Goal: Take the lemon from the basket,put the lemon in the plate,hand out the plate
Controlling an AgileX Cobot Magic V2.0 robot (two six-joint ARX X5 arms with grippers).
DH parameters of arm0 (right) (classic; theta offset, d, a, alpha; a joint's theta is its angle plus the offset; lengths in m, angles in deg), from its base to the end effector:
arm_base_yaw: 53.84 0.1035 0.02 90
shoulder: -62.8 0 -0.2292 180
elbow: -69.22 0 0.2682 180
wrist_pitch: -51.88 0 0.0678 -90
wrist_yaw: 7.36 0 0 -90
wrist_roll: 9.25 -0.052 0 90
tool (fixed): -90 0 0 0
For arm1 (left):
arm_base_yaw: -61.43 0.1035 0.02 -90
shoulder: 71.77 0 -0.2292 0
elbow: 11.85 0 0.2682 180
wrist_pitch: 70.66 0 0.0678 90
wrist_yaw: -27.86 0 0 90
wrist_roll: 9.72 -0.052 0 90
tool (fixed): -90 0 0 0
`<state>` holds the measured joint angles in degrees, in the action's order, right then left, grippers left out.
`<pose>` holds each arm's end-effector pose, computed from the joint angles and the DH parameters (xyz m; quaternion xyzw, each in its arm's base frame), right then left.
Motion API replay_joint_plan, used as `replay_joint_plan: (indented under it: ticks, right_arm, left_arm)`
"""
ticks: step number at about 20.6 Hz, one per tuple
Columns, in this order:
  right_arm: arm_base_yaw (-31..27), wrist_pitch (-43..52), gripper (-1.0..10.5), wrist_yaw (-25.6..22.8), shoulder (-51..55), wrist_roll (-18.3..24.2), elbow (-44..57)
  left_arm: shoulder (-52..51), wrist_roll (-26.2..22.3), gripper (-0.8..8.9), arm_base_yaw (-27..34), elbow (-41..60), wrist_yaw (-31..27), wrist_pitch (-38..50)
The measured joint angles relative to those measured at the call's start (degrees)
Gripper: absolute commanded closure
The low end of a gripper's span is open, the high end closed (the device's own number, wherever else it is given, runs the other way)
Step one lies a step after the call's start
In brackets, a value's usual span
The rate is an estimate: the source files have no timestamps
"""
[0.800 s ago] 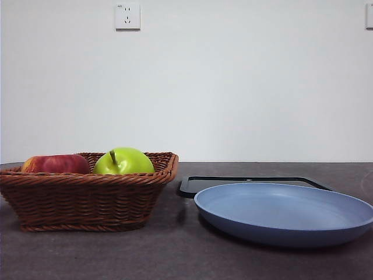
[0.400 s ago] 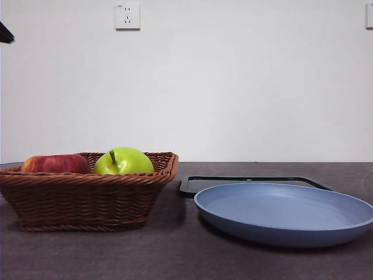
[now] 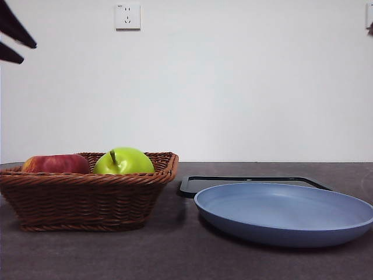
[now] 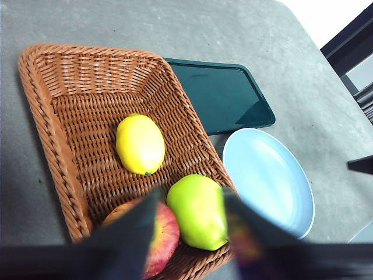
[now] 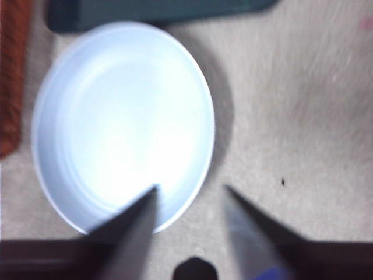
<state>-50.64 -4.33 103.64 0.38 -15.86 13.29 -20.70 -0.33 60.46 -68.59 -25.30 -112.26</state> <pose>0.2323 0.0317 0.1730 0.1285 0.5235 0.1491 0.8290 0.2309 -0.0351 0.2441 -0.1683 0.3177 -0.2832 0.8891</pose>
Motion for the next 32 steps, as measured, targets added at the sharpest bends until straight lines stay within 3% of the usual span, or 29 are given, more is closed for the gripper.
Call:
replay_joint_plan:
  ticks: [9,13,16,22,26,32]
  right_arm:
    - [2.8,11.45,6.5,0.04,-18.47,-0.35,0.0]
    - [2.8,14.4,8.4,0.0,-22.53,-1.66,0.0]
    - [2.8,14.64,9.4,0.0,-22.49,-2.49,0.0]
    - [2.8,14.43,9.4,0.04,-21.92,-3.26,-0.02]
    - [2.78,10.32,9.4,-0.17,-16.26,-4.96,-0.2]
    - [2.73,2.05,9.4,-0.15,-6.14,-5.64,-1.25]
  left_arm:
    - [0.0,0.04,4.26,-0.46,0.0,-0.02,-0.74]
    - [0.02,0.07,4.26,-0.46,0.0,-0.02,-1.77]
    - [0.02,0.07,4.26,-0.46,0.0,0.0,-1.79]
    - [0.02,0.09,4.26,-0.46,0.0,-0.02,-1.84]
    - [0.13,0.76,4.26,-1.11,-0.17,-0.31,-2.34]
    - [9.11,-0.48,4.23,-9.2,-11.37,-11.21,-8.79]
